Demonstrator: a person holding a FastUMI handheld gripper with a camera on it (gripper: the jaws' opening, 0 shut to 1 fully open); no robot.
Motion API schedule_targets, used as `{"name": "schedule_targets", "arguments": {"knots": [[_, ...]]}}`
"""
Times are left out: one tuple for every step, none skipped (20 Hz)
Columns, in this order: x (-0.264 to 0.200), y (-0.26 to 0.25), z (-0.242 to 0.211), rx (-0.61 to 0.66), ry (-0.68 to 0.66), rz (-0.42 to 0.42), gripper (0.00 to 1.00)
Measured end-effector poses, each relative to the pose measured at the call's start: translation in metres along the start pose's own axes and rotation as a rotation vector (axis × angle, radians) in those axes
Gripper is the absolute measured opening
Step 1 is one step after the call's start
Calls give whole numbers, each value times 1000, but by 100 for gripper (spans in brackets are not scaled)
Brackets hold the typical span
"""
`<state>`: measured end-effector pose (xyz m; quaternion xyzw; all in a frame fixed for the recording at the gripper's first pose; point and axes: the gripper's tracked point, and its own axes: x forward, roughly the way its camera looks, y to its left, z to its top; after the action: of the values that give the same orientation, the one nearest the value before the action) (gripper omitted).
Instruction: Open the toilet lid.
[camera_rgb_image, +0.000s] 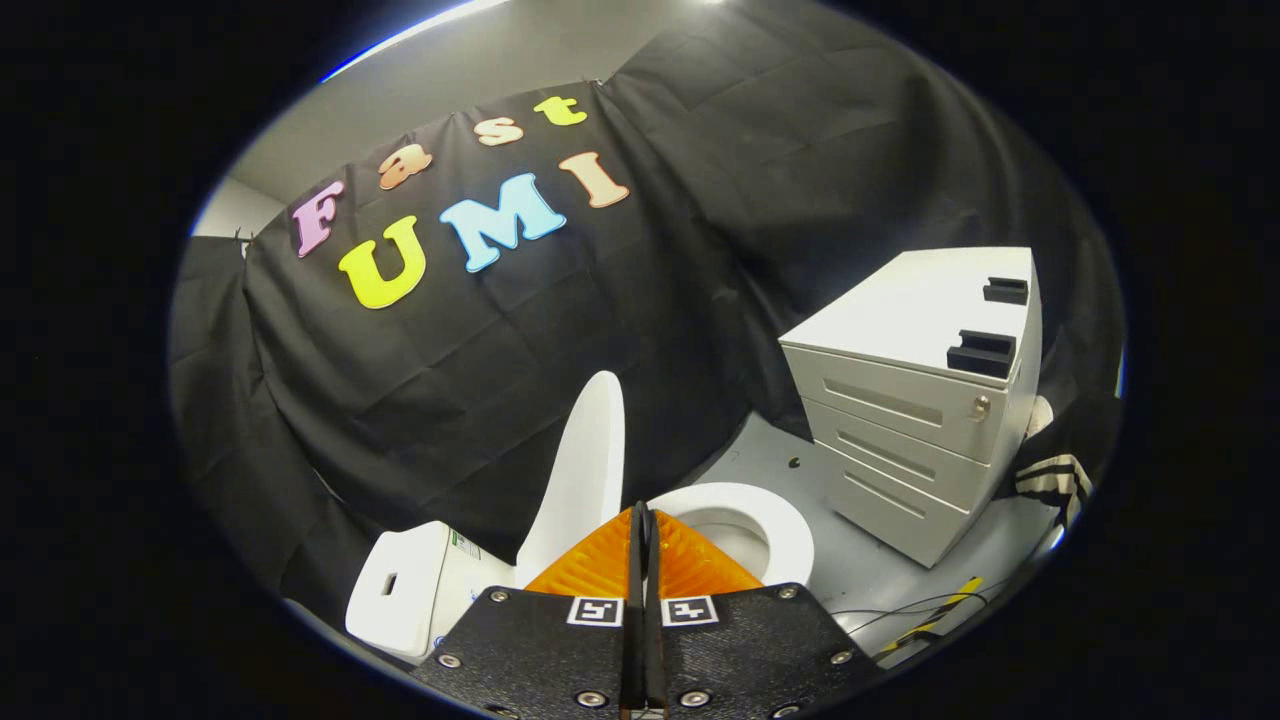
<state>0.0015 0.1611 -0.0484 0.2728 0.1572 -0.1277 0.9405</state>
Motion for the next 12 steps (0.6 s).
{"name": "schedule_targets", "arguments": {"knots": [[-2, 5, 2, -11, -7, 8, 0], [-3, 9, 3, -14, -7, 12, 0], [-3, 12, 4, -19, -11, 17, 0], [-4, 16, 5, -28, -14, 20, 0], [-6, 19, 6, -37, -18, 21, 0], [-7, 22, 7, -49, -22, 22, 0], [-9, 25, 8, -60, -25, 24, 0], [-11, 29, 9, -65, -29, 25, 0], [-10, 34, 10, -73, -29, 31, 0], [-13, 39, 11, -81, -32, 35, 0], [-14, 44, 12, -85, -36, 41, 0], [-16, 48, 13, -89, -39, 45, 0]]}}
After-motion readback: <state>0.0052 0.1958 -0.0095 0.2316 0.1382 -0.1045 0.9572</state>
